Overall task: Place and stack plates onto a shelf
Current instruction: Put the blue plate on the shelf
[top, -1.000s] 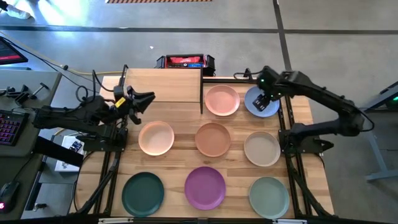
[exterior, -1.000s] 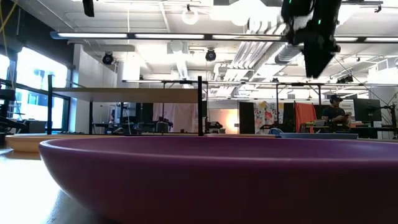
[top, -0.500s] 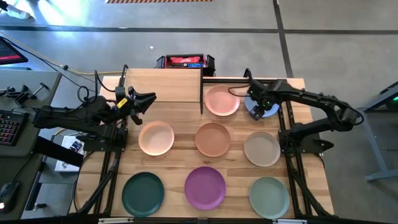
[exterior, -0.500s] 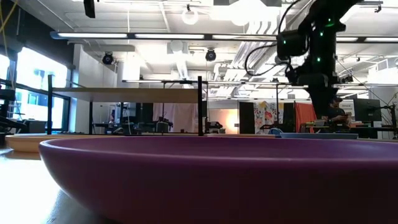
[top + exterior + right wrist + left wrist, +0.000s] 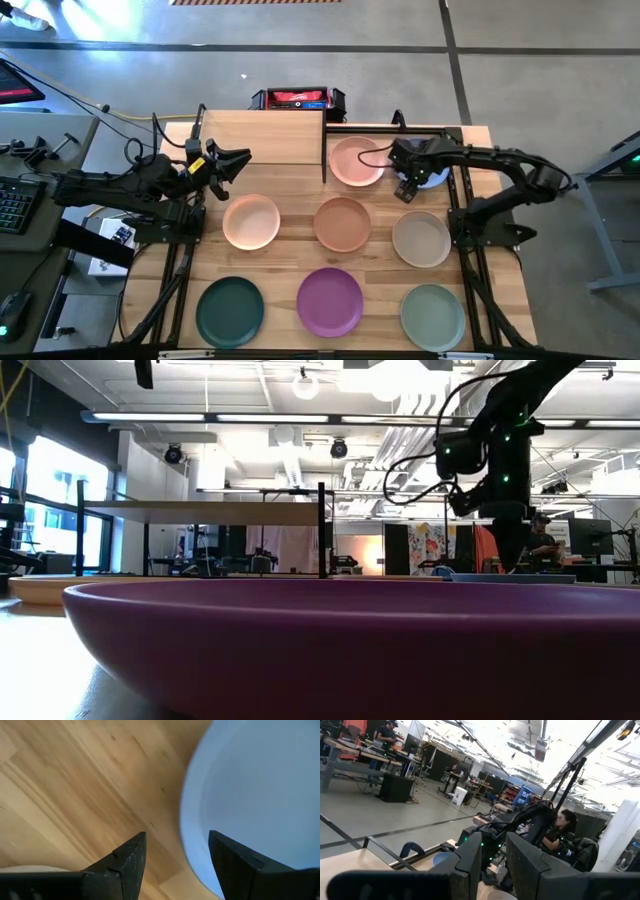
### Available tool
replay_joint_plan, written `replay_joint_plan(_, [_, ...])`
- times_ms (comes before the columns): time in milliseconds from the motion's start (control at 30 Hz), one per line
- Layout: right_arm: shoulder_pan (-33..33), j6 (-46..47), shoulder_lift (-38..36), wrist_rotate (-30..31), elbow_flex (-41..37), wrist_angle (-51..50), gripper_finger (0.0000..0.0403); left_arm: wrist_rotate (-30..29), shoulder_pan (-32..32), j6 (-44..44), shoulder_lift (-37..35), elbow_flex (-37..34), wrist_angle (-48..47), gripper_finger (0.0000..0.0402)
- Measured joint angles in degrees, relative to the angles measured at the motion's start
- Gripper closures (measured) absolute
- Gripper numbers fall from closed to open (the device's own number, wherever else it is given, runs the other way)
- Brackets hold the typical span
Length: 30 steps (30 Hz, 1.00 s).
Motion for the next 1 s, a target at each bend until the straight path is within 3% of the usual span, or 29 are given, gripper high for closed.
replay_joint_plan(700, [0.60,1.07,8.86,7.39,0.00,3.60,0.0210,0.00,0.01,-0.46,0.00,0.00,0.00,0.0323])
replay_joint_plan(833, [0.60,1.10,8.86,7.63,0.00,3.58,0.0242,0.00,0.00,-0.44,0.00,0.00,0.00,0.0323])
replay_joint_plan(1000, [0.60,1.97,8.86,7.63,0.00,3.58,0.0318,0.00,0.00,-0.44,0.00,0.00,0.00,0.0323])
